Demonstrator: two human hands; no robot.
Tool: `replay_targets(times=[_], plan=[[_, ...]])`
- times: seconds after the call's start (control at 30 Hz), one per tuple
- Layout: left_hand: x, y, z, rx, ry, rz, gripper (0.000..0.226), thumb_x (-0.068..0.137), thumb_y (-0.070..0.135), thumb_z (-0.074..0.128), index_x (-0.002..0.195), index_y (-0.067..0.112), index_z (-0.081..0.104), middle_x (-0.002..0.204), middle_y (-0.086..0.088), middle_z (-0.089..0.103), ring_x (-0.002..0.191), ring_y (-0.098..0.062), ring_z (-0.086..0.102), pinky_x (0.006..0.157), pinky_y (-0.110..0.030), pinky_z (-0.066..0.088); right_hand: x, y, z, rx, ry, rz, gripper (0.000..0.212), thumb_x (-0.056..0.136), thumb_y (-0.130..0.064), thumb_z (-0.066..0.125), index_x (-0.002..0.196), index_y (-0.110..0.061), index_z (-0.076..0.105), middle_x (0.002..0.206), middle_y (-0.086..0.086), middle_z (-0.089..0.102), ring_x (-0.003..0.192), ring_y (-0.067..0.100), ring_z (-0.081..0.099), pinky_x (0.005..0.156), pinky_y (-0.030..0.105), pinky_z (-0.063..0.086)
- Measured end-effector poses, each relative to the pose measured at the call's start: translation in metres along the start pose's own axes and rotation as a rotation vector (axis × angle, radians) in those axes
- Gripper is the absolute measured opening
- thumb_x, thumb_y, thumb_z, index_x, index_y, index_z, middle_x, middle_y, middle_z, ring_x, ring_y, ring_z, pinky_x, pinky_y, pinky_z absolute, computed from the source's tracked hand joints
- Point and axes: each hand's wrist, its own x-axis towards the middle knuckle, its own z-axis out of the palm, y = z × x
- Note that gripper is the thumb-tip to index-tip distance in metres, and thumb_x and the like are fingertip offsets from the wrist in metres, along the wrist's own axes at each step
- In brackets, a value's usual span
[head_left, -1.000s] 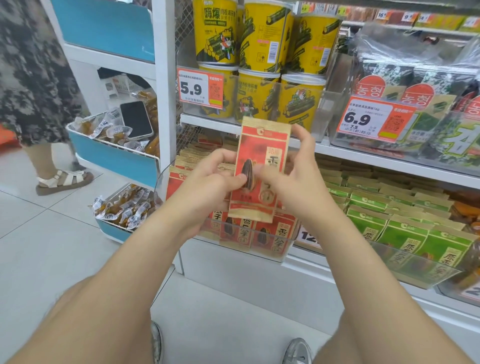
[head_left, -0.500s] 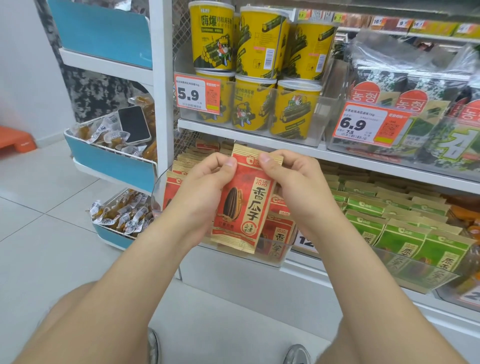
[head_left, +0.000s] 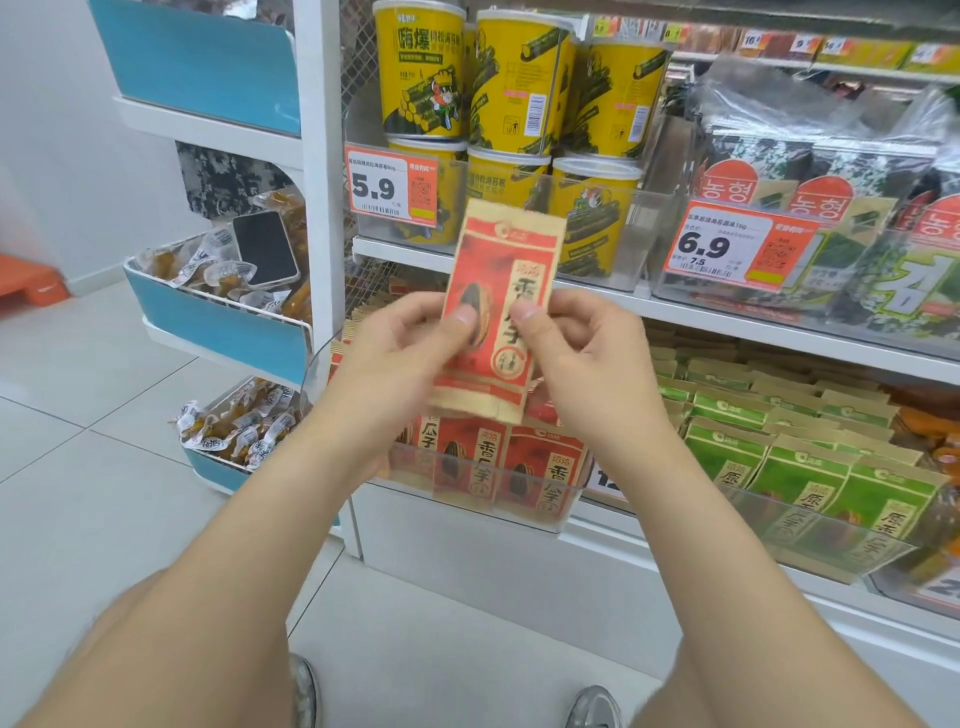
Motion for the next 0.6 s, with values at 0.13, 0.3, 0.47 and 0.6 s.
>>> replay_targets(times=[0.13,0.3,0.47,0.6], plan=[[-0.0044,-0.0009,-0.0024,0.044,-0.267,-0.06,0.057,0.09,-0.004,0.079,0.141,0.016,0.062,0.116,-0.015,0.08,0.106,-0.035,0.079,0.084,-0.042,0.068,0.0045,0.0073,0.0004,-0.109,0.187,-0.069,0.033,0.104,-0.056,0.058,0.107,-0.025,0.068,0.078,-0.004,0.08,0.073,0.019,0.077,0.073,0.057,0.062],[-0.0033,0.0001,-0.0062,0.111,-0.264,0.029,0.065,0.082,-0.004,0.085,0.14,0.015,0.063,0.114,-0.011,0.082,0.106,-0.031,0.08,0.089,-0.041,0.066,0.0063,0.008,0.0011,-0.116,0.169,-0.005,0.036,0.109,-0.053,0.054,0.113,-0.02,0.067,0.084,-0.006,0.081,0.08,0.012,0.079,0.076,0.049,0.064],[-0.0042,0.0015,-0.0045,0.169,-0.241,0.031,0.063,0.082,-0.003,0.086,0.137,0.016,0.063,0.11,-0.008,0.083,0.103,-0.026,0.081,0.087,-0.035,0.066,0.0051,0.0037,-0.0026,-0.009,0.104,0.143,0.038,0.109,-0.052,0.054,0.113,-0.018,0.071,0.085,-0.002,0.082,0.07,0.015,0.078,0.048,0.028,0.052],[-0.0044,0.0016,-0.0054,0.132,-0.245,0.005,0.057,0.089,-0.003,0.08,0.139,0.017,0.063,0.112,-0.012,0.082,0.104,-0.03,0.08,0.087,-0.042,0.067,0.0011,-0.0013,-0.0017,0.01,0.11,0.075,0.035,0.109,-0.051,0.056,0.118,-0.019,0.067,0.087,-0.002,0.082,0.076,0.015,0.08,0.061,0.042,0.063]])
